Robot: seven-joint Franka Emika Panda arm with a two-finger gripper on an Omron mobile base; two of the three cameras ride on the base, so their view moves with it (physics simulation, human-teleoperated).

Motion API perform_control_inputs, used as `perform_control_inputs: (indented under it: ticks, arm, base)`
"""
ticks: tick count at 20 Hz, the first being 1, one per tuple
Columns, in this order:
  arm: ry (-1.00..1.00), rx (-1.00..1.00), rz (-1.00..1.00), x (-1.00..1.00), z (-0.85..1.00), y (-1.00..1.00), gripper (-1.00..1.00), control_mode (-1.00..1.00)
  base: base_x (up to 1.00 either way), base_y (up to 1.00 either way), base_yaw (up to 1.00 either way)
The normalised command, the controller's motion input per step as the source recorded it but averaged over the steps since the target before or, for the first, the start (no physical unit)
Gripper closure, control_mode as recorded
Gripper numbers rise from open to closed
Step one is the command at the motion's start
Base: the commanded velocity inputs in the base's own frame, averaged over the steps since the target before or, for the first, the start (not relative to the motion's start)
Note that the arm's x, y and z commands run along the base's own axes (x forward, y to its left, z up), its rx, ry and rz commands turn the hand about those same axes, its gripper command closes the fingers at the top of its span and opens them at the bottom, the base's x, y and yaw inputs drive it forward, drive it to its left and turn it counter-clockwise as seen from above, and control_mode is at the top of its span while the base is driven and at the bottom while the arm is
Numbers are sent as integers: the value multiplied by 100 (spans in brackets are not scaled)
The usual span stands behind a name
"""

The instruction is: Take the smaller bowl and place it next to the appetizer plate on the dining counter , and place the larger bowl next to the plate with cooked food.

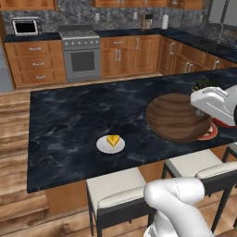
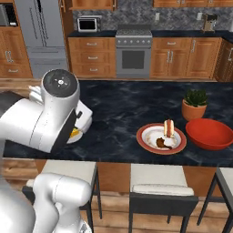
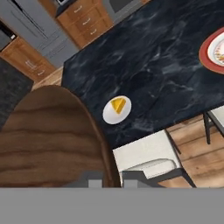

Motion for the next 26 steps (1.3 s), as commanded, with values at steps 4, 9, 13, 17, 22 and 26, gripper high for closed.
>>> perform_control_inputs:
  ticks: [4,9,13,17,22,26]
  arm:
    - [5,2,0,38,-63,-6,100,-100]
    - [15,16,-6,24,-39,-14,100,-100]
    - [14,27,-12,6,-16,-39,100,-100]
    - [17,21,-13,12,-10,-45,100,-100]
    - [8,-6,-11,19,-7,-3,100,-100]
    - [10,-13,-6,29,-1,0,100,-100]
  base:
    - [0,0,0]
    - [0,0,0]
    - [0,0,0]
    - [0,0,0]
    - [0,0,0]
    - [0,0,0]
